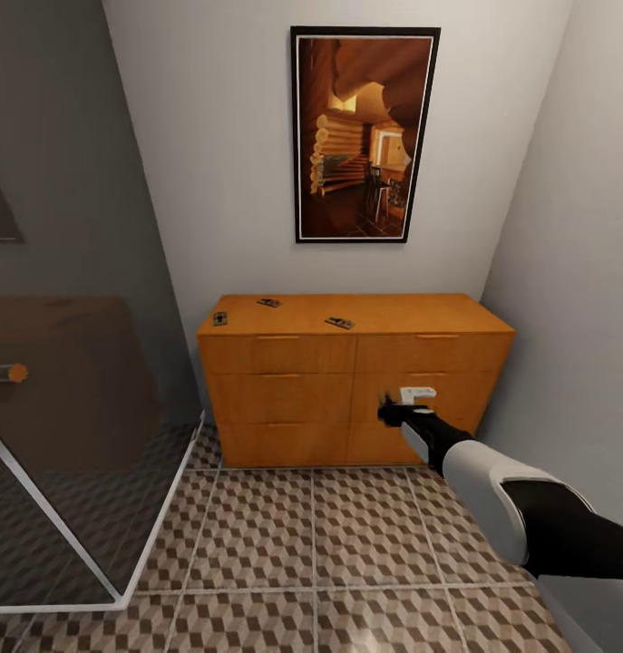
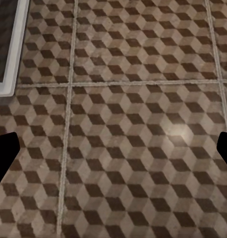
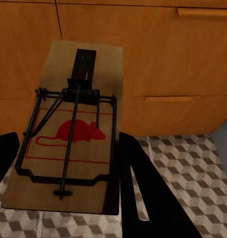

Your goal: Take the four mousetraps from the cabinet in the bathroom and place them on the bathroom floor. Make sure all four end up on the same floor surface, and ensure that at least two of them are either under or directly next to the same bathroom sink.

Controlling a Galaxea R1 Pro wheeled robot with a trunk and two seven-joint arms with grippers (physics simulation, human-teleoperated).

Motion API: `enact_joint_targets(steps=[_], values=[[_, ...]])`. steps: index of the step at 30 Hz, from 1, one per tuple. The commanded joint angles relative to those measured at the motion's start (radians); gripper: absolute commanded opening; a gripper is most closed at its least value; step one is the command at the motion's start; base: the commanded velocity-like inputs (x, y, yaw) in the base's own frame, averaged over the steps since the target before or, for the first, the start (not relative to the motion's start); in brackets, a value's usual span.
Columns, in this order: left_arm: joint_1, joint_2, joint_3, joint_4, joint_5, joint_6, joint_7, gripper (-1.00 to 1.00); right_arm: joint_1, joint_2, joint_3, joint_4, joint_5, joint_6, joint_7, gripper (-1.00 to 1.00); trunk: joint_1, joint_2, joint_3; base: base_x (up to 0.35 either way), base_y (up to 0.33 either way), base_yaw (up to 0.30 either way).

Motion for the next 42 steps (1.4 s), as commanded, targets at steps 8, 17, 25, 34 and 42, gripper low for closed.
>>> enact_joint_targets(steps=[8, 17, 25, 34, 42], values=[[-0.001, 0.0, -0.001, 0.001, 0.0, -0.003, 0.002, 1.0, 0.176, 0.004, 0.0, 0.044, 0.002, -0.191, 0.002, -1.0, 0.0, -0.001, -0.001, -0.008, 0.0, 0.0], [-0.001, -0.002, -0.001, 0.021, -0.003, -0.003, 0.002, 1.0, 0.455, 0.014, 0.003, 0.049, 0.001, -0.477, 0.005, -1.0, 0.0, -0.001, -0.001, 0.0, 0.0, 0.0], [-0.001, -0.014, 0.003, 0.024, 0.0, 0.0, 0.004, 1.0, 0.649, 0.039, 0.004, 0.051, 0.02, -0.747, 0.004, -1.0, 0.0, -0.001, -0.001, 0.0, 0.0, 0.0], [-0.001, -0.041, 0.008, -0.013, 0.001, 0.06, 0.119, 1.0, 0.713, 0.091, 0.003, 0.052, 0.051, -0.953, -0.009, -1.0, 0.0, -0.001, -0.001, 0.0, 0.0, 0.0], [-0.001, -0.056, 0.009, -0.376, 0.002, 0.416, 0.156, 1.0, 0.718, 0.086, 0.001, 0.051, 0.052, -0.983, -0.017, -1.0, 0.0, -0.001, -0.001, 0.0, 0.0, 0.0]])
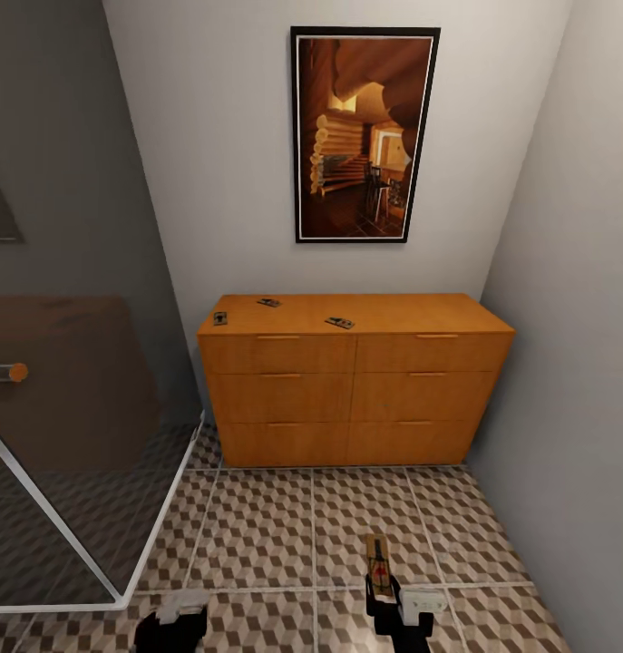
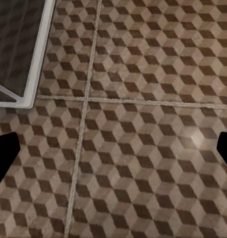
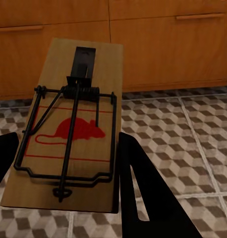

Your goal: Take the four mousetraps from the cabinet in the bathroom and place them on the bathroom floor. Make sure all four end up on the same floor surface, and ensure that at least two of them are either under or directly next to the same bathroom sink.

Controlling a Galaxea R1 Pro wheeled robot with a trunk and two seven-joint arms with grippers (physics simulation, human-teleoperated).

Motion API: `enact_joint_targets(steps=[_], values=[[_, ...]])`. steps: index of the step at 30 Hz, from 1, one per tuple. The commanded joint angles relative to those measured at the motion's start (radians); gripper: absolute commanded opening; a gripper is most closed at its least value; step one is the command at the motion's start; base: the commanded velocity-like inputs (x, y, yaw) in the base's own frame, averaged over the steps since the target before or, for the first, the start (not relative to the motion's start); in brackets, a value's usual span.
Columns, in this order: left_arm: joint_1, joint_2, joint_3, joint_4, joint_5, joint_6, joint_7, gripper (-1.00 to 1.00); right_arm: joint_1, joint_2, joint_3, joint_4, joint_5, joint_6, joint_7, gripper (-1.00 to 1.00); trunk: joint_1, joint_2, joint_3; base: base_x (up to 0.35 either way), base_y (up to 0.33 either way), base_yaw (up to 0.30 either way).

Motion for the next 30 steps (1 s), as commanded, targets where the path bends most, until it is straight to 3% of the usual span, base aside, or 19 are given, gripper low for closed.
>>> enact_joint_targets(steps=[1, 2, 4, 7, 10, 14, 20, 30], values=[[0.0, -0.002, 0.001, -0.039, 0.001, 0.048, 0.003, 1.0, -0.001, 0.0, -0.002, 0.001, 0.008, -0.002, -0.005, -1.0, 0.0, 0.0, -0.001, 0.0, 0.0, 0.0], [0.0, -0.005, 0.001, -0.11, 0.001, 0.134, 0.004, 1.0, -0.001, 0.0, -0.002, 0.0, 0.008, -0.002, -0.005, -1.0, 0.0, 0.0, -0.001, 0.0, 0.0, 0.0], [0.0, -0.011, 0.001, -0.198, 0.0, 0.216, 0.004, 1.0, 0.0, -0.001, -0.003, 0.0, 0.007, -0.002, -0.005, -1.0, 0.0, 0.0, -0.001, 0.0, 0.0, 0.0], [0.0, -0.018, 0.0, -0.273, 0.0, 0.275, 0.004, 1.0, 0.0, -0.003, -0.004, 0.0, 0.007, -0.001, -0.005, -1.0, 0.0, 0.0, -0.001, 0.0, 0.0, 0.0], [0.0, -0.022, -0.002, -0.282, 0.0, 0.29, 0.002, 1.0, 0.0, -0.005, -0.005, 0.0, 0.007, 0.001, -0.005, -1.0, 0.0, 0.0, -0.001, 0.0, 0.0, 0.0], [0.0, -0.024, -0.004, -0.254, -0.002, 0.278, -0.001, 1.0, 0.0, -0.004, -0.004, 0.0, 0.007, 0.003, -0.005, -1.0, 0.0, 0.0, -0.001, 0.0, 0.0, 0.0], [0.0, -0.024, -0.012, -0.208, -0.005, 0.207, -0.003, 1.0, 0.0, 0.002, -0.003, 0.0, 0.007, 0.007, -0.006, -1.0, 0.0, 0.0, -0.001, 0.0, 0.0, 0.0], [0.0, -0.02, -0.056, -0.191, -0.007, 0.133, -0.004, 1.0, 0.0, -0.001, -0.003, -0.001, 0.007, 0.012, -0.006, -1.0, 0.0, 0.0, -0.001, 0.0, 0.0, 0.0]])
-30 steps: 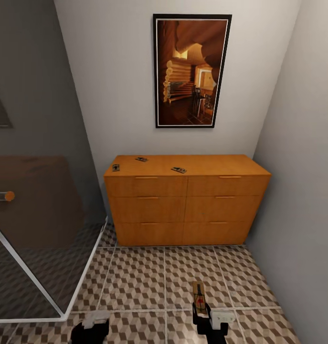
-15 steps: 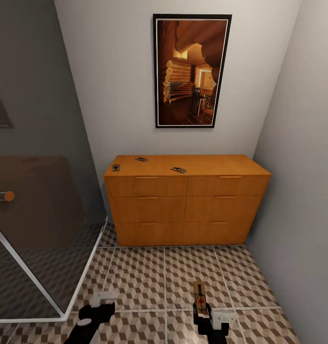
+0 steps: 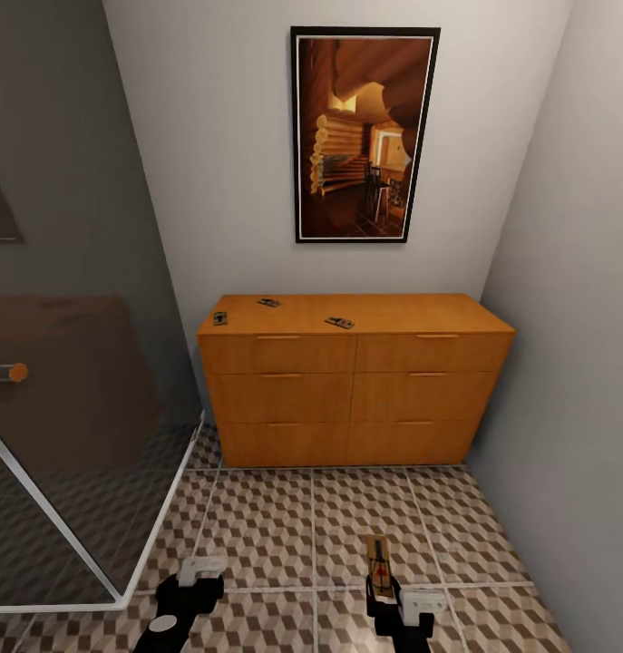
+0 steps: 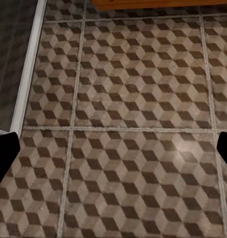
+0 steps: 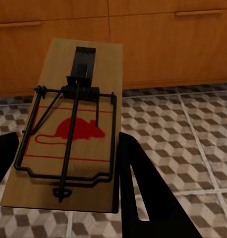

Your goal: Take the four mousetraps from the cabinet in the bathroom and place them on the bathroom floor. Make sure all four end up on the same floor surface, and ensure that at least two of them are either under or directly next to the same bathroom sink.

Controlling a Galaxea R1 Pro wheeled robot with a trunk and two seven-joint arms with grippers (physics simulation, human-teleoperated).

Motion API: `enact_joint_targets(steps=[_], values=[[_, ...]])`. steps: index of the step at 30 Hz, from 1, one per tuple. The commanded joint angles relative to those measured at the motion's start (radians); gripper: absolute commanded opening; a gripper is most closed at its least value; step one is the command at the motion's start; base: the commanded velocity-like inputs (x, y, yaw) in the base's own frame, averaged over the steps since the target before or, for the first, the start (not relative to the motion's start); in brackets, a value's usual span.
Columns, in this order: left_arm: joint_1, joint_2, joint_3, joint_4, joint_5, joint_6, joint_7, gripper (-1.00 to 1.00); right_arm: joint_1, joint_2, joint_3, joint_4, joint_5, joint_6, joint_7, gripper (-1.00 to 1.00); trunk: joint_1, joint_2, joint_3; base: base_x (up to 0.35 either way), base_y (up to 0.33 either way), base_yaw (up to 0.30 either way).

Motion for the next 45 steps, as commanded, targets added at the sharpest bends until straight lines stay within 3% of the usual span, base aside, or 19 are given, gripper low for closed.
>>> enact_joint_targets(steps=[1, 11, 14, 20, 21, 26, 45], values=[[0.0, 0.0, -0.007, -0.003, 0.0, 0.002, 0.007, 1.0, -0.001, -0.001, -0.003, 0.001, 0.008, -0.002, -0.006, -1.0, 0.0, -0.001, -0.001, 0.0, 0.0, 0.0], [0.0, -0.002, -0.012, -0.019, -0.001, -0.006, 0.007, 1.0, -0.001, -0.017, -0.003, 0.002, 0.008, 0.05, -0.006, -1.0, 0.0, -0.001, -0.001, 0.0, 0.0, 0.0], [0.0, -0.002, -0.026, -0.071, -0.001, -0.004, 0.009, 1.0, -0.001, -0.019, -0.003, 0.002, 0.008, 0.064, -0.005, -1.0, 0.0, -0.001, -0.001, 0.0, 0.0, 0.0], [0.021, 0.01, -0.041, -0.336, 0.003, 0.044, 0.011, 1.0, -0.001, -0.02, -0.003, 0.003, 0.008, 0.07, -0.005, -1.0, 0.0, -0.001, -0.001, 0.0, 0.0, 0.0], [0.039, 0.015, -0.042, -0.395, 0.004, 0.083, 0.011, 1.0, -0.001, -0.02, -0.003, 0.003, 0.008, 0.071, -0.005, -1.0, 0.0, -0.001, -0.001, 0.0, 0.0, 0.0], [0.074, 0.03, -0.042, -0.527, 0.005, 0.232, 0.011, 1.0, -0.001, -0.02, -0.003, 0.003, 0.008, 0.072, -0.005, -1.0, 0.0, -0.001, -0.001, 0.0, 0.0, 0.0], [0.082, 0.038, -0.042, -0.545, 0.008, 0.272, 0.011, 1.0, -0.001, -0.02, -0.003, 0.003, 0.008, 0.072, -0.005, -1.0, 0.0, -0.001, -0.001, 0.0, 0.0, 0.0]])
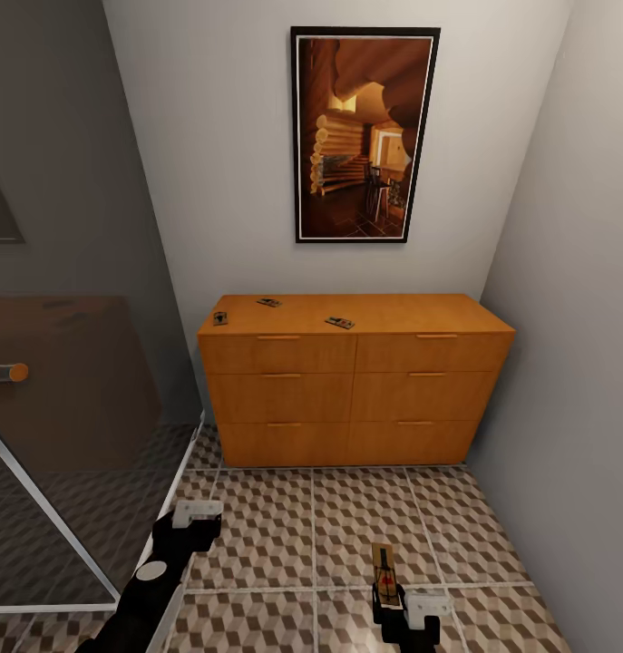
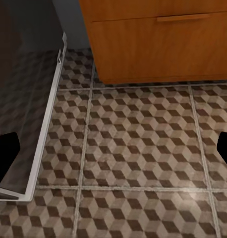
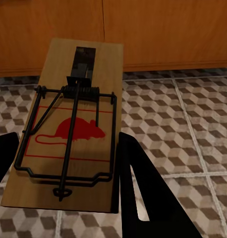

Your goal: Take the four mousetraps from the cabinet in the bathroom and place them on the bathroom floor. Make sure all four end up on the same floor surface, and ensure that at least two of them are either under or directly next to the same bathroom sink.

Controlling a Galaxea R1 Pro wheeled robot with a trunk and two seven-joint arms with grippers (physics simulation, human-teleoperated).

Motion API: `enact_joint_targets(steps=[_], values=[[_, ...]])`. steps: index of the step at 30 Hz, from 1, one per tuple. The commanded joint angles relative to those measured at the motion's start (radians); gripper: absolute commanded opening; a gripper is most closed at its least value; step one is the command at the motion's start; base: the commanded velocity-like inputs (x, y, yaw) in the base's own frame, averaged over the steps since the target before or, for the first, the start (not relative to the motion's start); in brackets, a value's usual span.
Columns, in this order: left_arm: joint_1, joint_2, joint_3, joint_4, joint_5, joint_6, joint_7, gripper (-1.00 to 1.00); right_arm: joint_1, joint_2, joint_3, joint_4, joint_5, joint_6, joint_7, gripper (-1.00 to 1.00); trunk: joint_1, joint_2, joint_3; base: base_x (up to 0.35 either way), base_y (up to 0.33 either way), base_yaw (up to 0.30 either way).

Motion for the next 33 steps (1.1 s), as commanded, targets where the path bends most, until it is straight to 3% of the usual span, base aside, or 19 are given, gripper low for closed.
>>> enact_joint_targets(steps=[1, 33], values=[[0.0, 0.001, -0.004, 0.0, 0.001, 0.006, 0.007, 1.0, -0.001, 0.0, -0.002, 0.001, 0.008, -0.002, -0.005, -1.0, 0.0, -0.001, -0.001, 0.0, 0.0, 0.0], [0.0, 0.0, -0.004, 0.075, 0.001, -0.002, 0.004, 1.0, -0.001, 0.0, -0.003, 0.0, 0.008, -0.002, -0.008, -1.0, 0.0, -0.001, -0.001, 0.0, 0.0, 0.0]])
